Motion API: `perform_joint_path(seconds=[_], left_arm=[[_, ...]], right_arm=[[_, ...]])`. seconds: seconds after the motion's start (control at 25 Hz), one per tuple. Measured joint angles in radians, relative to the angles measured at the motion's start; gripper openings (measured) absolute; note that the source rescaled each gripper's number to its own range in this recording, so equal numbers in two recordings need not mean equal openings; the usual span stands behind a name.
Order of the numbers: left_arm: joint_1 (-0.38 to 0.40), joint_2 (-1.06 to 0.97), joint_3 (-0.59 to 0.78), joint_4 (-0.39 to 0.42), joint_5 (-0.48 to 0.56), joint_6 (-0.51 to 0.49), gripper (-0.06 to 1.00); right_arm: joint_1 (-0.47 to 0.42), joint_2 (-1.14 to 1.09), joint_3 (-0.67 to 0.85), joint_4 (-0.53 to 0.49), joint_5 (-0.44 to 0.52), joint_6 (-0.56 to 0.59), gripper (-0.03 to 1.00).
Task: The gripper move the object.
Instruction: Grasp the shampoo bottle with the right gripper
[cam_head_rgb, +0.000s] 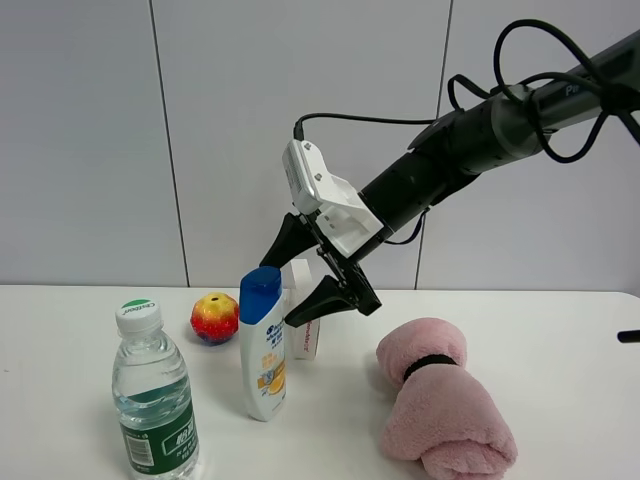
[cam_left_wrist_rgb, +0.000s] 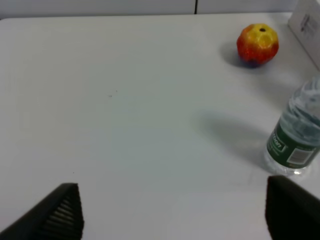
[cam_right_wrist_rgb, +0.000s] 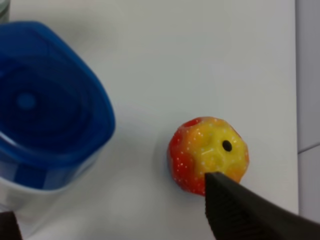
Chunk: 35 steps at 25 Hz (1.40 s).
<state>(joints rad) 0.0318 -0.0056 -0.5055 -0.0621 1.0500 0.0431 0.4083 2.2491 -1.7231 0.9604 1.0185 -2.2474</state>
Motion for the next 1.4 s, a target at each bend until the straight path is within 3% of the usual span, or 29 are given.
perform_joint_path(seconds=[0.4,1.4], left_arm=[[0.000,0.000,0.000,0.000,0.000,0.000,1.00],[0.000,0.000,0.000,0.000,0.000,0.000,1.00]], right_arm=[[0.000,0.000,-0.001,0.014,0.153,0.126,0.76],[0.041,0.087,-0.002,0.048,0.171,0.132,0.76]])
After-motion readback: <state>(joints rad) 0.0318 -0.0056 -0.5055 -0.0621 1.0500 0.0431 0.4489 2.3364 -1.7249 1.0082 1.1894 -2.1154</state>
